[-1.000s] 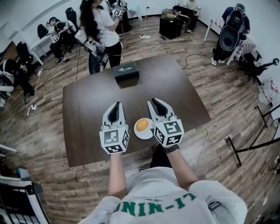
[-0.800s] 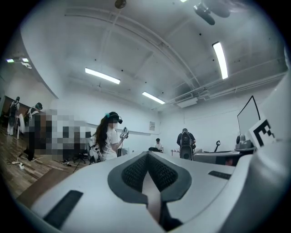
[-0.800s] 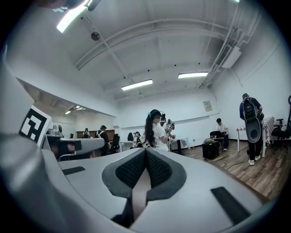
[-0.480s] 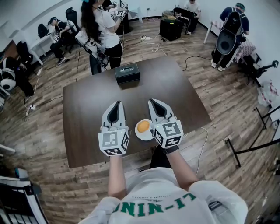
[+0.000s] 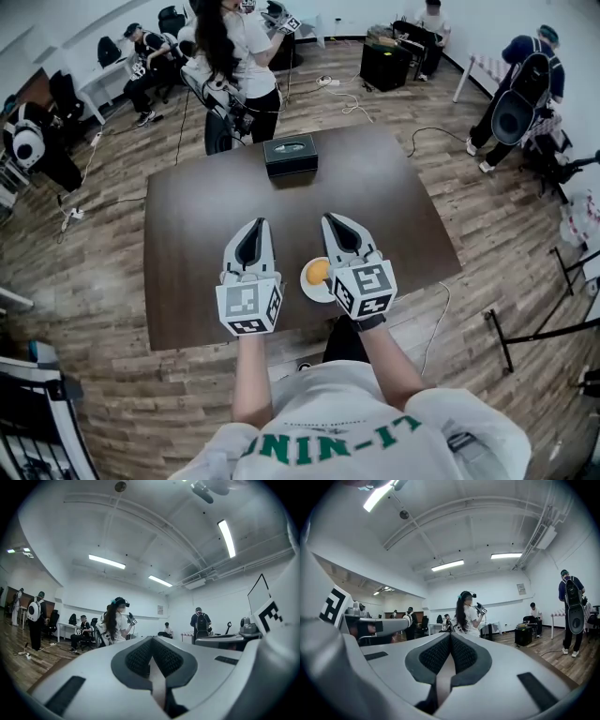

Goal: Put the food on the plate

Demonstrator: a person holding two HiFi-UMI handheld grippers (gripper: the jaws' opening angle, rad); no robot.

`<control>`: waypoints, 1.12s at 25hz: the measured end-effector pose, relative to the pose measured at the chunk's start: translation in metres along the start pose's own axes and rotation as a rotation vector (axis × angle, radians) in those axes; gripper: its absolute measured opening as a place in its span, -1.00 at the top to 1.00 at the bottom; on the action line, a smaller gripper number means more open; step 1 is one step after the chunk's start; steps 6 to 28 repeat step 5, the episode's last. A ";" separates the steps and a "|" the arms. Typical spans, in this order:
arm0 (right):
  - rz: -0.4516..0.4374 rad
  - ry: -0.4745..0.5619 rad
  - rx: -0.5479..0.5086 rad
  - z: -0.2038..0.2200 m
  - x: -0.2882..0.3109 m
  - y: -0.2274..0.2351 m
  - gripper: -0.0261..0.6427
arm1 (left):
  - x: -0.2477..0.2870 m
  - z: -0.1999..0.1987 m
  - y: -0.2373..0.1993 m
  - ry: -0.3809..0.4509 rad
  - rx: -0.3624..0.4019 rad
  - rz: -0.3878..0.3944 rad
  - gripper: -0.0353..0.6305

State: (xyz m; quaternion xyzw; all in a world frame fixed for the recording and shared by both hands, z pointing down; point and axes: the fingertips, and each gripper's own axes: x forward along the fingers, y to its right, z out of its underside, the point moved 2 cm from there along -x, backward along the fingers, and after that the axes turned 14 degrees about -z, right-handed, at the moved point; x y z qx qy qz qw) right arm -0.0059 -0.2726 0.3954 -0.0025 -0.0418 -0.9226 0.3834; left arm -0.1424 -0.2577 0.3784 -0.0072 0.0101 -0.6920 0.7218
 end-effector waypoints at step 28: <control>-0.023 -0.015 -0.019 -0.004 0.015 -0.008 0.87 | 0.005 0.002 -0.018 -0.021 -0.005 -0.027 0.85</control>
